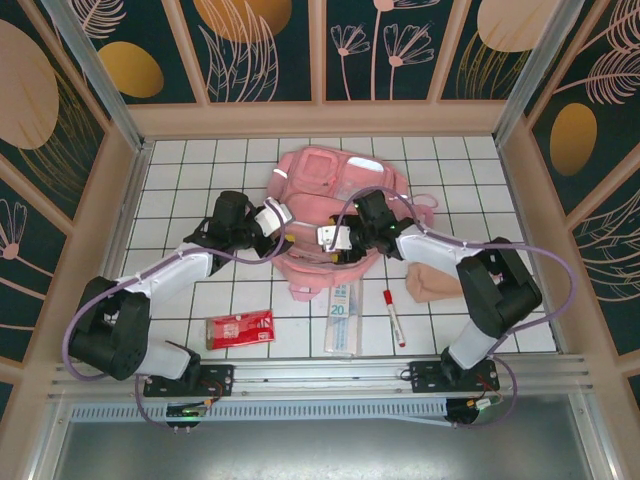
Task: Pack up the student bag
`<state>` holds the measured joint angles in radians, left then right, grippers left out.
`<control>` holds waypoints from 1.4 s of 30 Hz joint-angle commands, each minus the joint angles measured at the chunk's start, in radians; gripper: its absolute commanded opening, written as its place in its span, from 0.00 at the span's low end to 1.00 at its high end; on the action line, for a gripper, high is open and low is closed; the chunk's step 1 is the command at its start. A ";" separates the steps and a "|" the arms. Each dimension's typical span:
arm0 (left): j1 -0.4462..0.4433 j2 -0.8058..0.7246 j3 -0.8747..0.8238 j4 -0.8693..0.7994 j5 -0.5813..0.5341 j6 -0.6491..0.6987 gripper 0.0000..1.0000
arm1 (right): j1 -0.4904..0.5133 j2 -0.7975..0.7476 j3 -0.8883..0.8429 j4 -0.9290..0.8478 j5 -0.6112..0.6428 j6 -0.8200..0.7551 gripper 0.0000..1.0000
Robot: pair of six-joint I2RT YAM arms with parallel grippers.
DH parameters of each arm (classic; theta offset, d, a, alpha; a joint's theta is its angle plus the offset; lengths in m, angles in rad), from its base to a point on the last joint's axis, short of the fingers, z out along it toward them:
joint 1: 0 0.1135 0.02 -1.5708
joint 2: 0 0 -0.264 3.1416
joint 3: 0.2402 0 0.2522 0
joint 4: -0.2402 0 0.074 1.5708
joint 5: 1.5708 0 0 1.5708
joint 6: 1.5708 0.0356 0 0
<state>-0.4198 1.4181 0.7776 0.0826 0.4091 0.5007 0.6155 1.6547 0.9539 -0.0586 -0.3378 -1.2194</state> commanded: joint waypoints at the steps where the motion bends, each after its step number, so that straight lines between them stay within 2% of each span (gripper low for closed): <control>1: 0.000 -0.015 -0.015 -0.032 0.040 0.023 0.60 | 0.024 0.030 -0.003 0.065 0.133 0.015 0.62; 3: 0.000 -0.009 -0.020 -0.032 0.032 0.037 0.59 | 0.026 0.020 -0.030 0.162 0.174 0.034 0.48; 6: -0.001 -0.002 -0.021 -0.035 0.021 0.045 0.59 | 0.026 -0.018 -0.051 0.222 0.173 0.041 0.16; 8: 0.000 -0.004 -0.021 -0.037 0.042 0.045 0.59 | 0.027 -0.058 -0.061 0.240 0.145 0.041 0.02; 9: 0.000 -0.004 -0.022 -0.033 0.056 0.040 0.59 | 0.025 -0.079 -0.059 0.244 0.122 0.048 0.00; 14: -0.001 0.012 -0.018 -0.019 0.087 0.019 0.57 | -0.023 -0.127 0.008 0.225 0.003 0.127 0.00; 20: 0.000 0.048 0.004 0.035 0.028 -0.068 0.48 | -0.063 -0.140 0.078 0.259 -0.131 0.256 0.00; 22: -0.001 0.045 -0.002 0.049 0.065 -0.080 0.42 | -0.062 -0.133 0.097 0.242 -0.137 0.250 0.00; 26: -0.002 0.056 -0.025 0.091 0.145 -0.096 0.43 | -0.062 -0.114 0.123 0.199 -0.156 0.229 0.00; 29: -0.003 0.094 -0.022 0.132 0.147 -0.103 0.43 | -0.063 -0.121 0.117 0.191 -0.216 0.217 0.00; 34: -0.005 0.166 0.051 0.090 0.162 -0.068 0.37 | -0.063 -0.124 0.117 0.165 -0.252 0.199 0.00; 37: -0.026 0.163 0.045 0.072 0.197 0.019 0.39 | -0.058 -0.124 0.115 0.165 -0.267 0.198 0.00; 42: -0.046 0.124 -0.032 0.184 0.197 0.097 0.52 | -0.049 -0.121 0.121 0.156 -0.270 0.190 0.00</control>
<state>-0.4454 1.5692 0.7784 0.1867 0.5461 0.5163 0.5446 1.5604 1.0222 0.0349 -0.4717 -1.0145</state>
